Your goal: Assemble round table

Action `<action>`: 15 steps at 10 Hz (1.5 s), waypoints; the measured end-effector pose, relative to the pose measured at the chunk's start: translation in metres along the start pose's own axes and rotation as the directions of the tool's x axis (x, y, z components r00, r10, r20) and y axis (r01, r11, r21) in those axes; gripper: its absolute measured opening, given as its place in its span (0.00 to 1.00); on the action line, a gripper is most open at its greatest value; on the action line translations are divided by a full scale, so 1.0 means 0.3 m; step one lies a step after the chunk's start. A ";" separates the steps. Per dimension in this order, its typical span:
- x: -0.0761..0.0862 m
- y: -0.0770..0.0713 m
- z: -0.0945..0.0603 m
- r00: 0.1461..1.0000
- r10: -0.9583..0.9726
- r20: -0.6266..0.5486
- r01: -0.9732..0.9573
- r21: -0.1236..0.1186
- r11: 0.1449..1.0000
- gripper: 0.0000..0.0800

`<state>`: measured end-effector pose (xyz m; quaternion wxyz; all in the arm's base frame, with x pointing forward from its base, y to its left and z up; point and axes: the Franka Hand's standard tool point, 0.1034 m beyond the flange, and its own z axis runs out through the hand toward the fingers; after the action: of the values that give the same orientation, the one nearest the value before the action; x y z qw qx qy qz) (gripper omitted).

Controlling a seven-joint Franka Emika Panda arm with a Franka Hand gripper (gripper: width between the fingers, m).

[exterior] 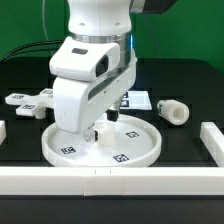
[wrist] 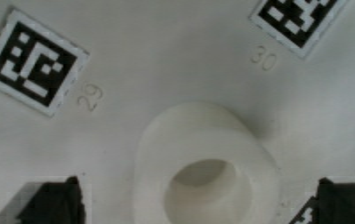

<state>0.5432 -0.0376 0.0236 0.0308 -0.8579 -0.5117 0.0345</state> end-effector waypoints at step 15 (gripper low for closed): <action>0.088 -0.043 0.026 1.000 -0.030 -0.001 0.030 0.005 1.000 0.51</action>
Offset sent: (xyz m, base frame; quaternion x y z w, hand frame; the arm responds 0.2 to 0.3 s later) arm -0.0028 0.0014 -0.0044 0.0036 0.0098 0.0068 0.9999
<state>0.5437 -0.0082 0.0161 0.0338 -0.8502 -0.5243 0.0351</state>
